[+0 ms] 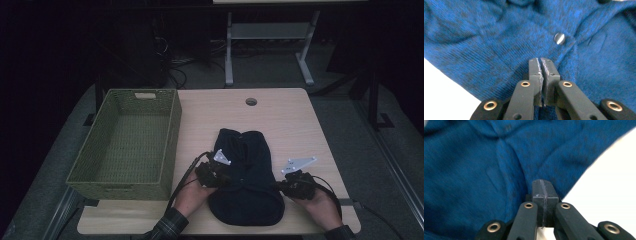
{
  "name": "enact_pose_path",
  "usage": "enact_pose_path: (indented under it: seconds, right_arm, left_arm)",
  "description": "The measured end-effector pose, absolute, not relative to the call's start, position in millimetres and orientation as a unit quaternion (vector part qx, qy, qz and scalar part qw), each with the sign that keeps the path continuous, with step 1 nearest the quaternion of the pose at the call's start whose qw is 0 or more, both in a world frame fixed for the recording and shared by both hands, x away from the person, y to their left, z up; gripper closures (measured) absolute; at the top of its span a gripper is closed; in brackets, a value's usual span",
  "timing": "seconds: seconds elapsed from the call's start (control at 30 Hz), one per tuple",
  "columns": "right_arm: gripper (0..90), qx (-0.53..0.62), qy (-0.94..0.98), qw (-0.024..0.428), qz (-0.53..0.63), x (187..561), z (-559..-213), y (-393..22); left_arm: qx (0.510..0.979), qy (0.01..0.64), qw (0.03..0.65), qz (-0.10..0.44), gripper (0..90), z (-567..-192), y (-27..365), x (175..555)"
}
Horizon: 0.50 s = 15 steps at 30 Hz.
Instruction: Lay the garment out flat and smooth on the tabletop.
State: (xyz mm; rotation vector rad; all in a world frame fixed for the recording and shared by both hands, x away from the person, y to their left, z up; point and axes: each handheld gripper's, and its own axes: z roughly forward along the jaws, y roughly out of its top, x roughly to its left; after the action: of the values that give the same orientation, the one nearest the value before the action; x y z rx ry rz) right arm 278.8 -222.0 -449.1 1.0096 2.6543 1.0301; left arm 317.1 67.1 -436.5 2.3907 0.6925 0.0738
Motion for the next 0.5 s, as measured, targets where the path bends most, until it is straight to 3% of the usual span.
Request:
enact_pose_path:
  seconds: [0.17, 0.5]
  right_arm:
    - [90.0, 0.339, 0.863, 0.081, 0.365, 296, -434, -219]
    - [90.0, 0.381, 0.832, 0.106, 0.389, 369, -423, -213]
  left_arm:
    - [0.898, 0.282, 0.332, 0.063, 87.1, -417, 72, 331]
    - [0.867, 0.352, 0.334, 0.115, 88.0, -408, 75, 382]
